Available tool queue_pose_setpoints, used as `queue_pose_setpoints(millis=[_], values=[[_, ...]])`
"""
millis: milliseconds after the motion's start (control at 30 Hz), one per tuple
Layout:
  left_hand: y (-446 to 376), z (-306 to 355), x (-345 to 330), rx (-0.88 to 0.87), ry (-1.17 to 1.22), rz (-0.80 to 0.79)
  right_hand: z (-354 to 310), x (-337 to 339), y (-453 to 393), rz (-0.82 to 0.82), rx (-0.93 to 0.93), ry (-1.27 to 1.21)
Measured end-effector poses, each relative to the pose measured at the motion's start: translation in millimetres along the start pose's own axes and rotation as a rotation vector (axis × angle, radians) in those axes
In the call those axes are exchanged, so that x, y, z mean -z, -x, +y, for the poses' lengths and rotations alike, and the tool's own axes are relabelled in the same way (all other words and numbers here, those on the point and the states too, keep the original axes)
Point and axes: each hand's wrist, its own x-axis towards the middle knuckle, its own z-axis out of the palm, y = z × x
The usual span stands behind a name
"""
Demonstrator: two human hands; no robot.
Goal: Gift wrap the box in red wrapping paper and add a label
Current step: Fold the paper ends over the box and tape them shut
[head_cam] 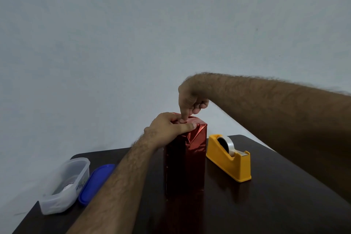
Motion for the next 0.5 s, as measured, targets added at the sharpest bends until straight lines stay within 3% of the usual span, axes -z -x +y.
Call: queue_pose_setpoints(millis=[200,500], values=[[5,1,1,-0.019,0.107,-0.057,28,-6,-12,-0.122,-0.115,-0.223],[5,5,-1,-0.026,0.144,-0.067,69,-31,-24,-0.165,-0.17,-0.364]])
